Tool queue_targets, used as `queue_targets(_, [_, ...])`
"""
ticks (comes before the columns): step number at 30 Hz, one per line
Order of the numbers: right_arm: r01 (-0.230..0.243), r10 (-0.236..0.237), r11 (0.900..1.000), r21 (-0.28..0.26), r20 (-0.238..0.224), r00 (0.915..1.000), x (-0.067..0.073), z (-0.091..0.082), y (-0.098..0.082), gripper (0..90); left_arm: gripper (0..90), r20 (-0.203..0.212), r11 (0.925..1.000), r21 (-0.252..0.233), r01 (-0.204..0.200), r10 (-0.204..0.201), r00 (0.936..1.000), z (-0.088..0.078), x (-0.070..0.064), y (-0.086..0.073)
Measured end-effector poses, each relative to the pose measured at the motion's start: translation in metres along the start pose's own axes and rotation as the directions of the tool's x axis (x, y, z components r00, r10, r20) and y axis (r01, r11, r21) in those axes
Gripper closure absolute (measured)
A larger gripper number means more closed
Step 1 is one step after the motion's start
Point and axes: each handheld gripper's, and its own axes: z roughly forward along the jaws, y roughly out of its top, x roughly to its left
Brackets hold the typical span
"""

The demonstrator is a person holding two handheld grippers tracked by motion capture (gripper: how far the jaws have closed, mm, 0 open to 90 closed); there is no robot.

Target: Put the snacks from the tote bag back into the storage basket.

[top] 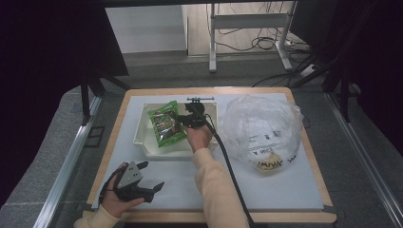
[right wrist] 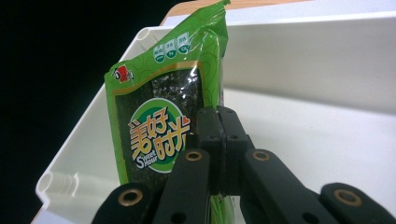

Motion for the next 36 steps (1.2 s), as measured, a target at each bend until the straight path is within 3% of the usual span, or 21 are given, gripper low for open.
queue_targets(18, [-0.043, 0.041, 0.999, 0.02, 0.089, 0.9952, 0.006, 0.041, -0.01, 89.5, 10.1, 0.002, 1.0, -0.001, -0.008, 0.008, 1.0, -0.001, 0.001, -0.001])
queue_targets(20, [-0.042, 0.038, 0.998, 0.042, 0.093, 0.995, 0.006, 0.046, -0.013, 88.0, 10.1, 0.002, 1.0, -0.001, -0.008, 0.008, 1.0, -0.001, 0.001, -0.001])
queue_targets(25, [0.001, -0.008, 0.998, 0.06, 0.117, 0.9931, 0.008, 0.049, -0.017, 80.2, 10.2, 0.003, 0.9999, 0.001, -0.01, 0.01, 0.9999, 0.0, 0.001, -0.001])
queue_targets(31, [0.059, -0.064, 0.996, 0.06, 0.088, 0.9941, 0.014, 0.04, -0.015, 66.2, 10.1, 0.0, 0.9999, 0.005, -0.014, 0.014, 0.9999, 0.0, 0.001, -0.001])
queue_targets(36, [0.117, -0.119, 0.992, 0.036, 0.058, 0.9912, 0.018, 0.023, -0.009, 61.7, 10.1, -0.004, 0.9999, 0.007, -0.014, 0.014, 0.9999, 0.001, 0.001, -0.001])
